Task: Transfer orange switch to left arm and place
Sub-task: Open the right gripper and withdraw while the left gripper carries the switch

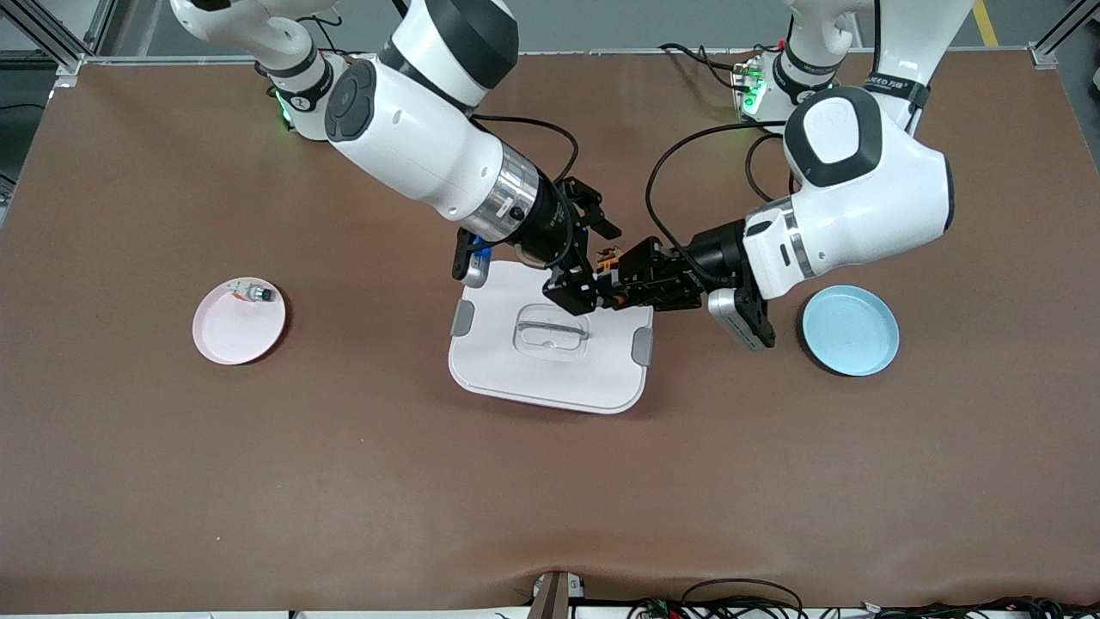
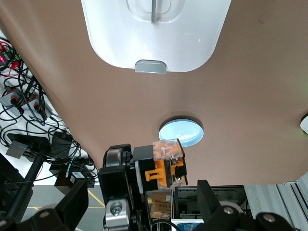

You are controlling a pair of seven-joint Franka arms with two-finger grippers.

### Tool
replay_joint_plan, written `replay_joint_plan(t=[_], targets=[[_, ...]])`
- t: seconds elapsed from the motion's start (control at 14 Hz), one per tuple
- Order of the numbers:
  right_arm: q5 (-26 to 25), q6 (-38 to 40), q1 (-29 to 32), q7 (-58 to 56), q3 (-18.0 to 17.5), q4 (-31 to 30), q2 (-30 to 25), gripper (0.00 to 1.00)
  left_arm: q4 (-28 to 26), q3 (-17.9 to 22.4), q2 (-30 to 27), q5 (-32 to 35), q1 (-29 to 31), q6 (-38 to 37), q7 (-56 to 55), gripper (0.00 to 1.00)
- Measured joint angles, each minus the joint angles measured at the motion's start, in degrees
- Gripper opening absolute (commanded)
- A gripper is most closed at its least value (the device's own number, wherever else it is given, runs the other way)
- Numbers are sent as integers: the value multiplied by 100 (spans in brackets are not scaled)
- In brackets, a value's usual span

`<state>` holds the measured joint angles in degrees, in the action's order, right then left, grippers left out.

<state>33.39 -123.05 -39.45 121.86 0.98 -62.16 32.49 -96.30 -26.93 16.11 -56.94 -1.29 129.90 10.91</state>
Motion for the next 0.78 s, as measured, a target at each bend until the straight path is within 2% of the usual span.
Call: replay_joint_plan(t=[0.78], targets=[[0,241,114,-1,72,0,0,100,13,0,-105,0,141,-159,8,0]])
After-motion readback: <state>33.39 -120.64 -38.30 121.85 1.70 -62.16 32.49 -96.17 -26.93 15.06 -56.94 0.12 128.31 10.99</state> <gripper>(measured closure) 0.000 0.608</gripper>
